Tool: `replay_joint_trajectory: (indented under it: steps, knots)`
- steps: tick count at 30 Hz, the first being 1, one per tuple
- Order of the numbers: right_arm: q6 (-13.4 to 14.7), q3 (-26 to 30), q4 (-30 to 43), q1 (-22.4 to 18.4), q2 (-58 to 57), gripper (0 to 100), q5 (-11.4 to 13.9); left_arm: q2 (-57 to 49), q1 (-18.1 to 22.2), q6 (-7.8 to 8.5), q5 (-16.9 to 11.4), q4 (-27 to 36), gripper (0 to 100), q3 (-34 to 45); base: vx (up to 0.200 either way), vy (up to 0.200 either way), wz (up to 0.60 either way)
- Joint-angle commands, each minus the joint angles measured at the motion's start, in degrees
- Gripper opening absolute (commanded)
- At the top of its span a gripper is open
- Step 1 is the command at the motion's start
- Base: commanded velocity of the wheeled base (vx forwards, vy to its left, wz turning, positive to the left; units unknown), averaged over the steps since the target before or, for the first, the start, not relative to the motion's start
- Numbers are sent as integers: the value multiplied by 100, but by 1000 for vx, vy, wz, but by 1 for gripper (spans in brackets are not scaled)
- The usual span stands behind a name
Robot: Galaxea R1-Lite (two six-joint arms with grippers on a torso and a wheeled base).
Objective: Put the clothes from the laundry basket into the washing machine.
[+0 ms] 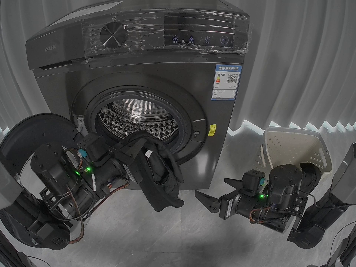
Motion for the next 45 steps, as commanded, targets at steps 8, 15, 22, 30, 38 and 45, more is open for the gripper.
replay_joint_trajectory:
  steps: [8, 15, 22, 30, 38, 45]
  knots:
    - [-219, -13, -20, 124, 454, 100, 144, 69, 2, -11, 47, -3, 0, -133, 0, 0, 0]
    - [-192, -312, -345, 318, 911, 100, 223, 69, -7, -11, 47, -3, 0, -151, 0, 0, 0]
    - [-192, -584, -406, 335, 1394, 100, 223, 60, 2, -11, 47, -3, 0, -142, 0, 0, 0]
    - [-201, -1076, -512, 265, 2001, 100, 205, 60, -33, -2, 47, 6, 0, -98, 0, 0, 0]
    - [63, -1630, -521, 300, 2396, 100, 197, 69, -33, -11, 39, 6, 0, -107, 0, 0, 0]
    - [124, -2342, -925, 326, 3020, 100, 223, 69, -33, -11, 30, -3, 0, -124, 0, 0, 0]
